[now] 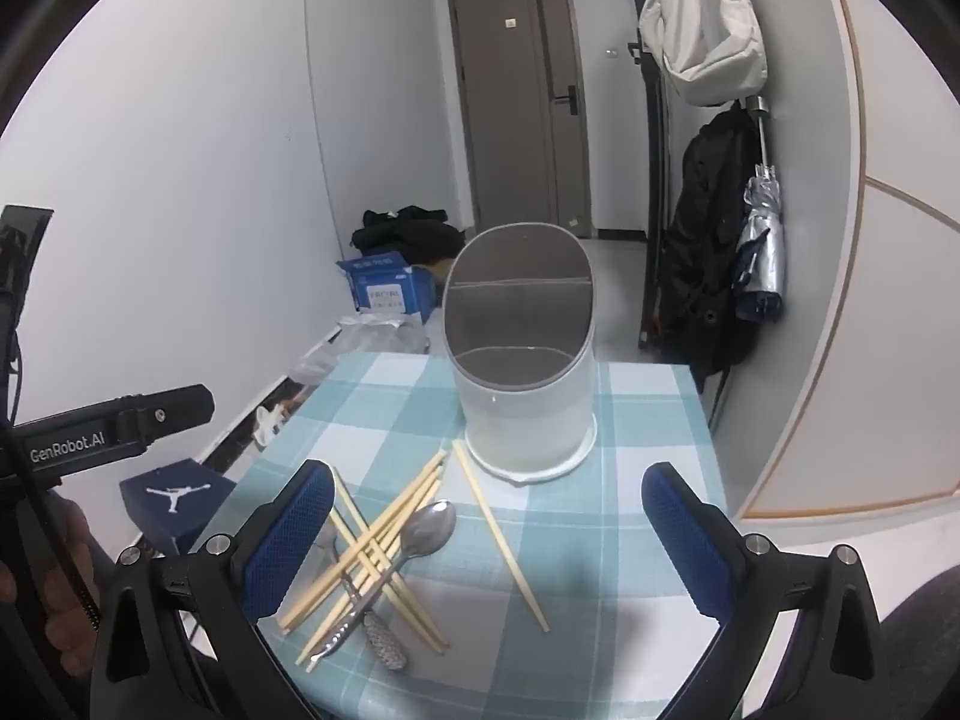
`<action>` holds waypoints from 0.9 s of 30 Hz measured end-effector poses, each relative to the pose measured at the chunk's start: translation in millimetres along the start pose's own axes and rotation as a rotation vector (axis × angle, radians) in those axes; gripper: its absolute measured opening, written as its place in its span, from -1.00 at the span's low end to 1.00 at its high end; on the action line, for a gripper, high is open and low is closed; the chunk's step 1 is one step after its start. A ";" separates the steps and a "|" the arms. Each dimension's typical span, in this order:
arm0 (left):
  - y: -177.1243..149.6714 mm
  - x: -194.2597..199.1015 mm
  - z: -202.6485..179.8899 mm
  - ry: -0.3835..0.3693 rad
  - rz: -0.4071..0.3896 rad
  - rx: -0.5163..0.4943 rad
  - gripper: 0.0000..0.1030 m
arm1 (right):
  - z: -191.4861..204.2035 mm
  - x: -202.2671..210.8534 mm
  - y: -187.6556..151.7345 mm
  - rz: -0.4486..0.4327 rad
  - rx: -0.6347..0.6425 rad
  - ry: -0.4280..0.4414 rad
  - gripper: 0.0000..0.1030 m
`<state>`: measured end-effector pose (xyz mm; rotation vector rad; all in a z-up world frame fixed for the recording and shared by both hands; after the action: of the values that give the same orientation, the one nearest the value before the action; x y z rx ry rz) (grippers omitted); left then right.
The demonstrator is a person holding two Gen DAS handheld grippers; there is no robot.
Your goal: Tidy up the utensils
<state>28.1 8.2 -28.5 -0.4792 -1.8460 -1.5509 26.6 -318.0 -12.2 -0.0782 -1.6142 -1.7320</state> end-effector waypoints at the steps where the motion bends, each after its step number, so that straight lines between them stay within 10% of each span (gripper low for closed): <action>1: 0.1 -0.1 0.6 0.004 -0.002 0.002 0.97 | 0.6 0.4 -0.1 -0.001 0.001 0.000 1.00; 27: -4.4 -5.5 1.2 0.005 0.032 0.018 0.97 | 1.0 0.8 0.2 -0.004 -0.002 0.000 1.00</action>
<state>28.8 9.2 -35.5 -0.4937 -1.8384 -1.5122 25.7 -317.5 -11.4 -0.0758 -1.6135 -1.7373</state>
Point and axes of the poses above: each gripper's, at about its wrist camera, not at the fingertips, and x roughly against the way its jaws point, z to its left, y to its top, the point moved 4 cm from there along -x, roughly the way its jaws point, and after that the axes turned 8 degrees about y, right-handed, at the moved point
